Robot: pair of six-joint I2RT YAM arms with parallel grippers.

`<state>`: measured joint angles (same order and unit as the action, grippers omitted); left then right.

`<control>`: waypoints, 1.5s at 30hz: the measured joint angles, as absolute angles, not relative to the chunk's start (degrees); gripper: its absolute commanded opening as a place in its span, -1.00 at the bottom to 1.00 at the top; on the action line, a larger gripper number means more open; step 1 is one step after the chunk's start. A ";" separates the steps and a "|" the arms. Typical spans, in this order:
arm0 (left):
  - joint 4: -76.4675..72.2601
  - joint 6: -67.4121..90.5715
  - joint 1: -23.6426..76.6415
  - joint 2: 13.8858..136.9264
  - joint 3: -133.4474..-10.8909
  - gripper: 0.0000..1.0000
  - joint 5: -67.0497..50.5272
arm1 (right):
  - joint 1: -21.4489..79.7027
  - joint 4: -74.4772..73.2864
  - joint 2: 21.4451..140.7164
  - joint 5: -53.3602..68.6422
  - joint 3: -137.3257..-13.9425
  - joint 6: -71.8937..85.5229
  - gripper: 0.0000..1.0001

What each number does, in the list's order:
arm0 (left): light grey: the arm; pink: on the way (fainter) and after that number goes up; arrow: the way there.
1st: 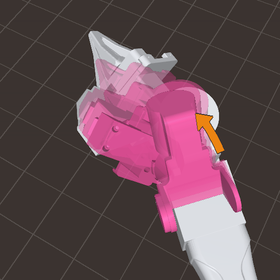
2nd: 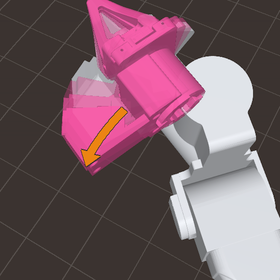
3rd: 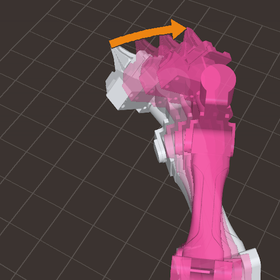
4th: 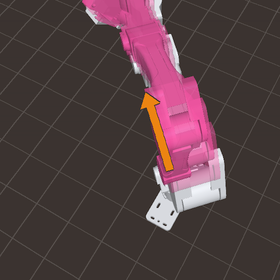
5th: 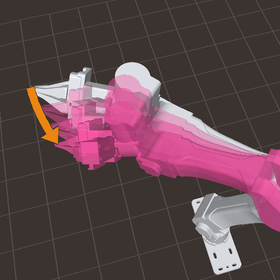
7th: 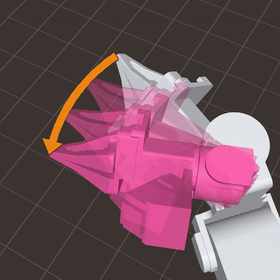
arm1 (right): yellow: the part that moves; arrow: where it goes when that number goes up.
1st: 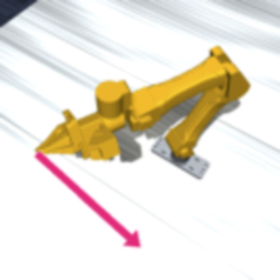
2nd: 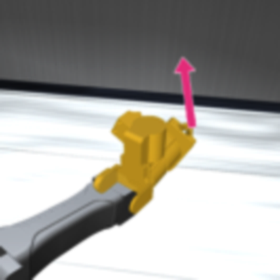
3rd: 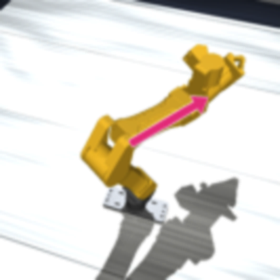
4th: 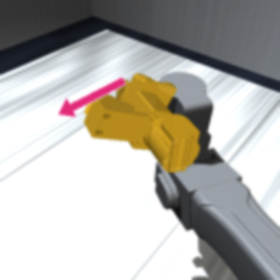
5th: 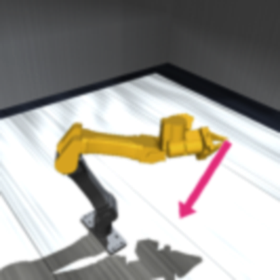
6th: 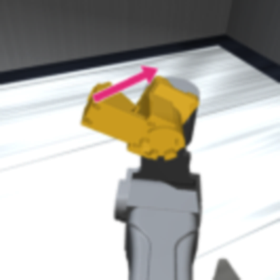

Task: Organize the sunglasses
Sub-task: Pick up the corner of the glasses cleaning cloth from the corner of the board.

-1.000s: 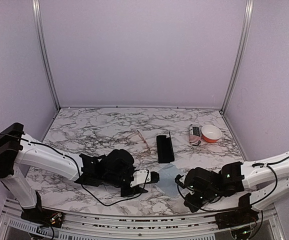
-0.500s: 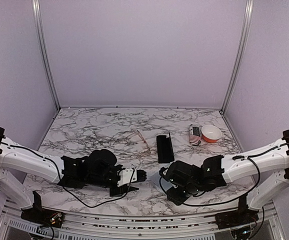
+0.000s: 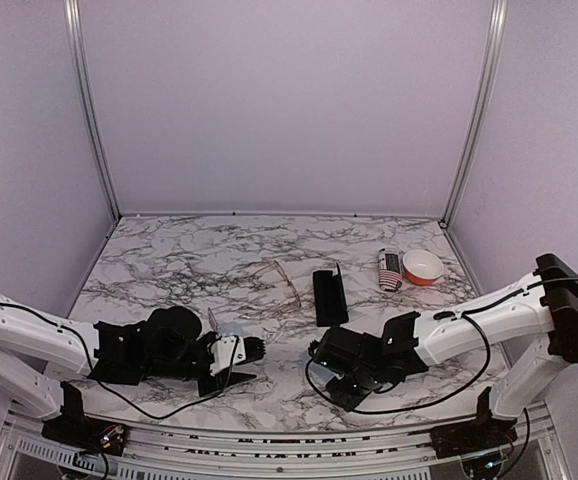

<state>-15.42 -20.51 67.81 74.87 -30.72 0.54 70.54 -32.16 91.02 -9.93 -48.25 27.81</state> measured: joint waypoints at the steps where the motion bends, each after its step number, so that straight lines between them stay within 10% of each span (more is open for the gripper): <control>1: -15.55 -20.36 67.81 74.87 -30.63 -0.24 0.58 | 70.39 -32.03 91.07 -9.78 -48.25 27.79 -0.41; 18: -16.62 -19.84 67.81 76.16 -30.70 -0.25 0.49 | 67.90 -29.06 90.17 -8.86 -46.33 28.42 -1.00; 45: -15.55 -29.89 68.42 100.84 -49.87 -0.28 -11.90 | 73.76 -38.57 69.52 0.95 -32.64 37.74 -1.00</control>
<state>-15.55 -29.89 68.42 100.84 -49.87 -11.90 73.76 -38.57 69.52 0.95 -32.64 37.74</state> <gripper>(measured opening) 0.358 0.007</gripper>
